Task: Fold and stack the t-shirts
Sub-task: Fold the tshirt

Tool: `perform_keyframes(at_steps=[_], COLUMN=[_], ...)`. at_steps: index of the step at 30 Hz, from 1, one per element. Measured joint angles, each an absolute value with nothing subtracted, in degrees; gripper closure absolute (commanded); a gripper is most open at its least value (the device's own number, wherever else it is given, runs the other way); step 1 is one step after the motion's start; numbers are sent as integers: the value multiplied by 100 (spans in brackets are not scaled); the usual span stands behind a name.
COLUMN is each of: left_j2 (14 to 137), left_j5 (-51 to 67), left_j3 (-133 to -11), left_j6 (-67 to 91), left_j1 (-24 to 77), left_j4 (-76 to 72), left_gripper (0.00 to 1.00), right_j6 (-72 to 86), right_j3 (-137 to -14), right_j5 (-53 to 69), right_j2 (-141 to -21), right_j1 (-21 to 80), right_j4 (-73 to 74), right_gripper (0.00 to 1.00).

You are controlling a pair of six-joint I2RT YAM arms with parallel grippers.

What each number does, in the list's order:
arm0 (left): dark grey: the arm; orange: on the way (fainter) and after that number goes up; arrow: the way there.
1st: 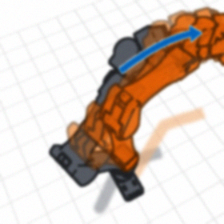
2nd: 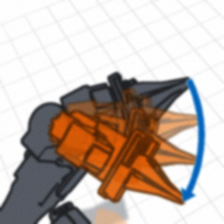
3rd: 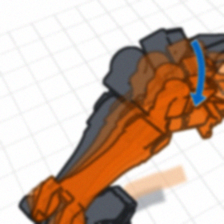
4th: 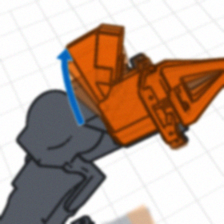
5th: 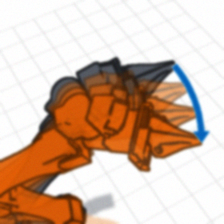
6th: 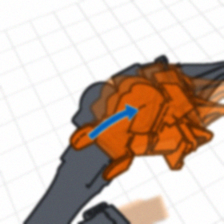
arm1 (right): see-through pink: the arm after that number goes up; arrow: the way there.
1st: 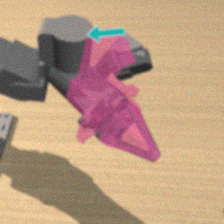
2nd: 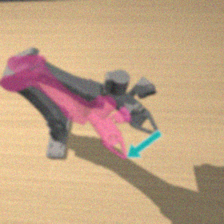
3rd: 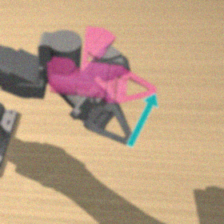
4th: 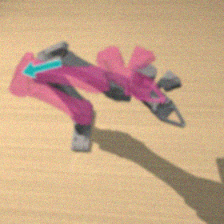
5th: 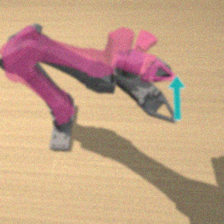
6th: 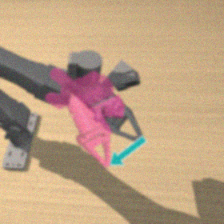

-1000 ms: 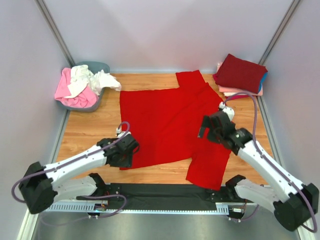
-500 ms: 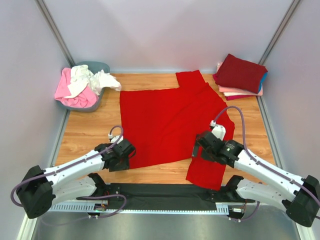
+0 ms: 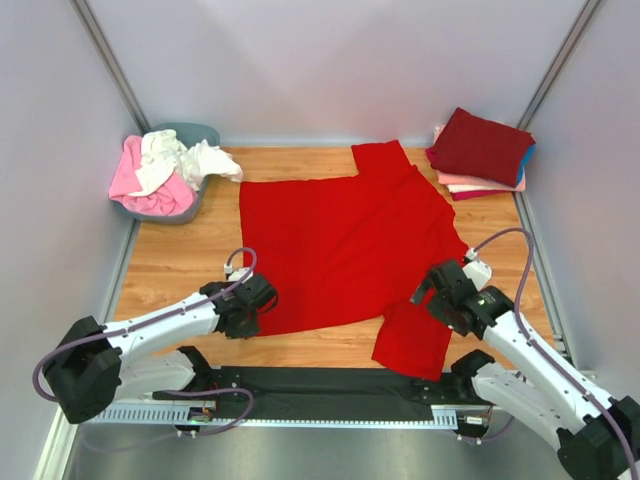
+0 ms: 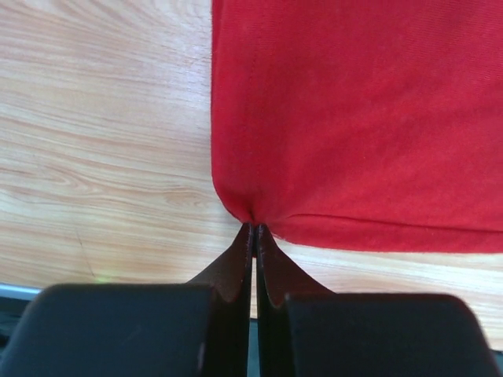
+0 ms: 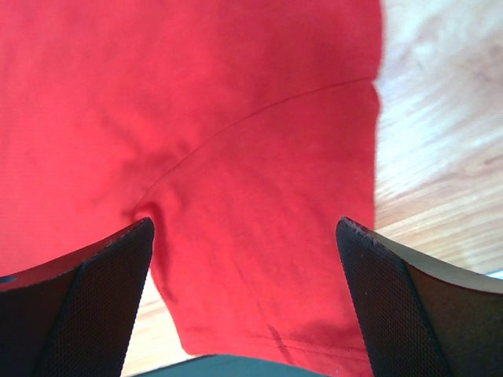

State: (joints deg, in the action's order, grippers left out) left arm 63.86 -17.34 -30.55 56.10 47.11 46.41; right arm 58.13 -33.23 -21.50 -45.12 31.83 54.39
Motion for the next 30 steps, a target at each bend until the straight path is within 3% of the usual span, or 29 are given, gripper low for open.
perform_keyframes(at_steps=[6,14,23,29,30], left_j2=[6136,6123,6145,6202,6217], left_j5=[-1719,-1660,-1531,-1531,-1531], left_j3=[-3015,-3015,-3017,-3033,-3052], left_j6=[5537,5411,5360,5354,5347], left_j1=[4687,4672,4672,4672,4672], left_j4=[4491,4353,4213,4217,4217], left_gripper=[100,100,100,100,100], right_j6=[5717,5802,6204,6357,6372], right_j3=[-2971,-2895,-2432,-2434,-2434], right_j5=[-1315,-1044,-480,-467,-475], right_j2=[-4698,-4482,-4742,-4622,-4545], right_j1=[1776,1719,3070,3479,3505], right_j4=[5450,6038,6263,6388,6414], right_gripper=[5,12,17,33,41])
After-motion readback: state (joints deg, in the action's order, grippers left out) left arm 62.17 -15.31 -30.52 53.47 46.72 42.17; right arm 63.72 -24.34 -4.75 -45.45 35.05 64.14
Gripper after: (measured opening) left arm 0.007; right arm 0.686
